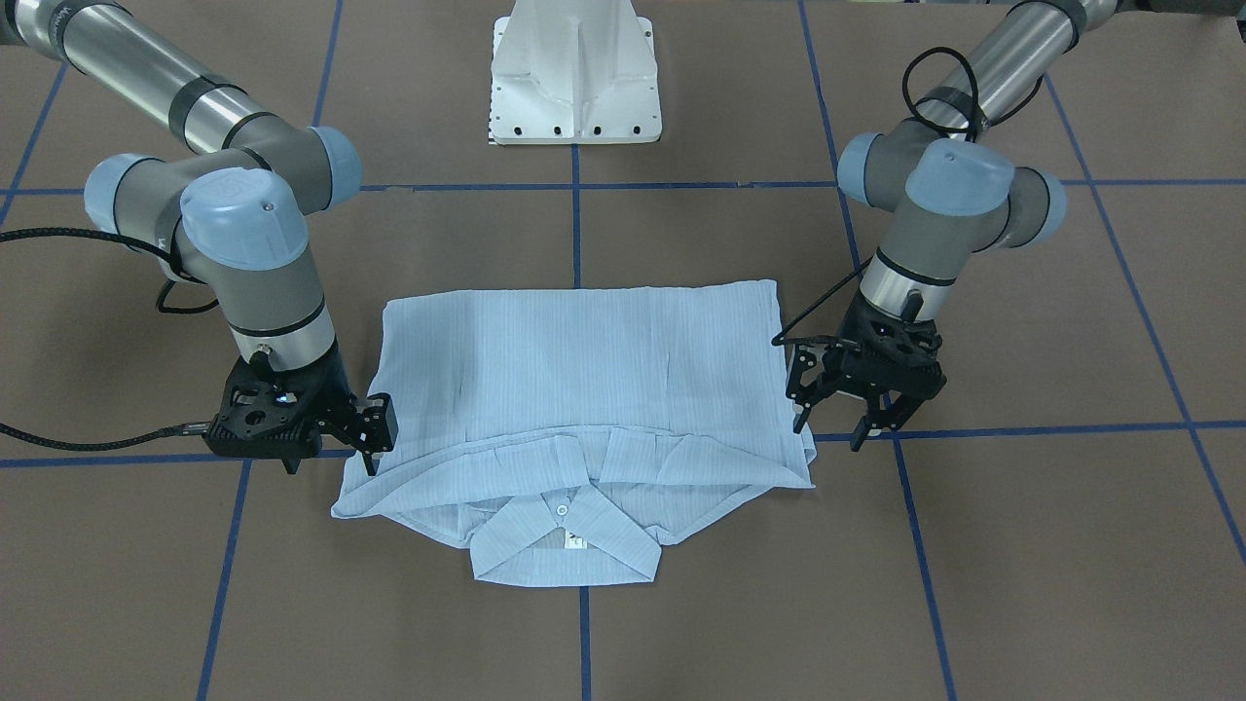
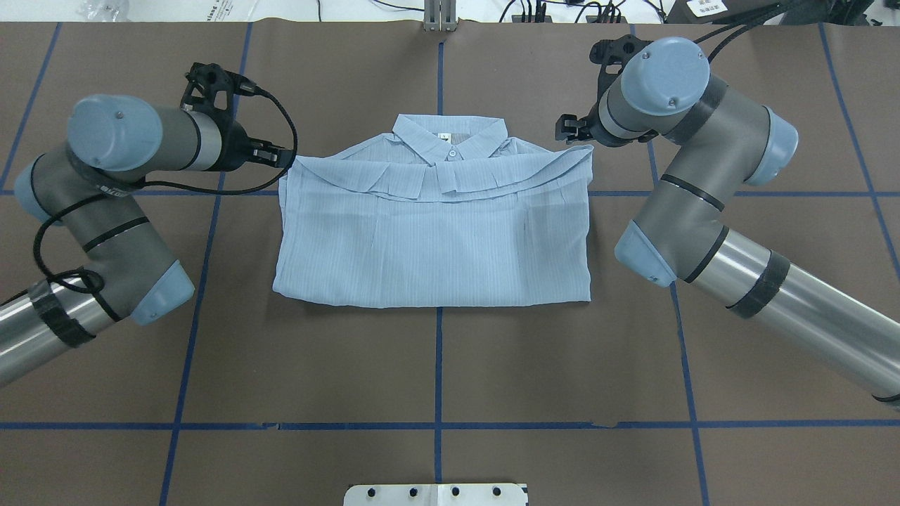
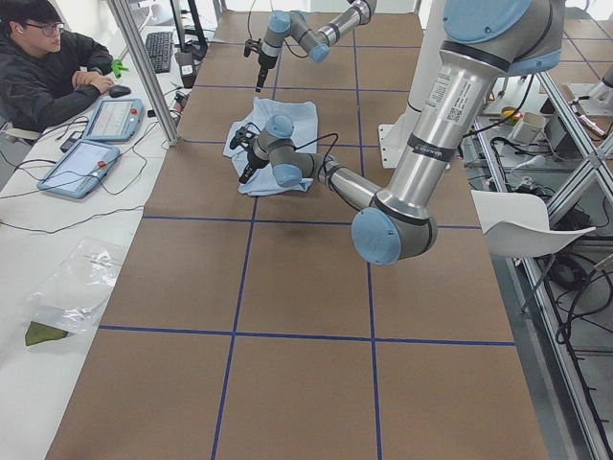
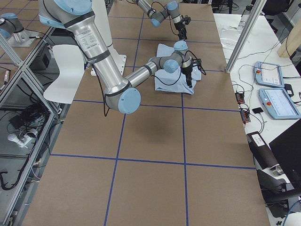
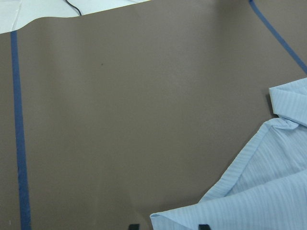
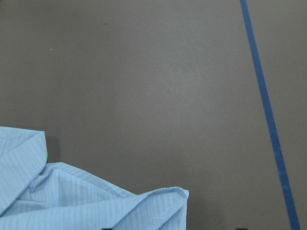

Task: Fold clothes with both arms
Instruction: 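Lower the left gripper to the shirt side edge nearest it and grasp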

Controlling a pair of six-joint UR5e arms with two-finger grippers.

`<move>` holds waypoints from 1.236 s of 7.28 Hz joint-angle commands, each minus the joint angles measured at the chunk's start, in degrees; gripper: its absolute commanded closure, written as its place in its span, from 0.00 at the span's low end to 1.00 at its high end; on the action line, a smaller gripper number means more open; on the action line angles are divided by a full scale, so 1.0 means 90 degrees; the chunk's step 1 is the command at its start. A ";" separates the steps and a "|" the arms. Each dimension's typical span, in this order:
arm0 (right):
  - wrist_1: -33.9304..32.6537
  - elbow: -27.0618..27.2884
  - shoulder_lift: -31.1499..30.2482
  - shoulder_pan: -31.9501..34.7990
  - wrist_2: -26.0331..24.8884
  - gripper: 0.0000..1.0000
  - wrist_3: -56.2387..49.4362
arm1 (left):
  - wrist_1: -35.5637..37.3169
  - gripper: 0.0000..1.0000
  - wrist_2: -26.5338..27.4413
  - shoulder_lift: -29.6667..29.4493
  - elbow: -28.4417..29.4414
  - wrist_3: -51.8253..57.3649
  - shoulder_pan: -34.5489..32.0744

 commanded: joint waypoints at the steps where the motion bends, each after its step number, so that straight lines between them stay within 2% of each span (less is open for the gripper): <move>1: 0.0000 0.0111 -0.0041 -0.0009 -0.0001 0.00 0.0010 | -0.0046 0.00 -0.0077 0.0683 -0.0946 -0.1064 0.0613; 2: 0.0000 0.0121 -0.0041 -0.0009 -0.0001 0.00 0.0029 | -0.0056 0.00 -0.0047 0.0976 -0.1259 -0.1339 0.0898; 3: 0.0000 0.0121 -0.0041 -0.0009 -0.0001 0.00 0.0049 | -0.0046 0.00 0.0340 0.1317 -0.1591 -0.1680 0.1316; 5: 0.0010 0.0121 -0.0041 -0.0019 -0.0011 0.00 0.0068 | -0.0046 0.00 0.1034 0.1428 -0.1595 -0.2627 0.2050; 6: 0.0010 0.0141 -0.0041 -0.0019 -0.0011 0.00 0.0049 | -0.0037 0.17 0.1231 0.1419 -0.1556 -0.2727 0.2198; 9: 0.0010 0.0150 -0.0041 -0.0038 -0.0011 0.00 0.0088 | -0.0036 1.00 0.1223 0.1370 -0.1458 -0.2728 0.2239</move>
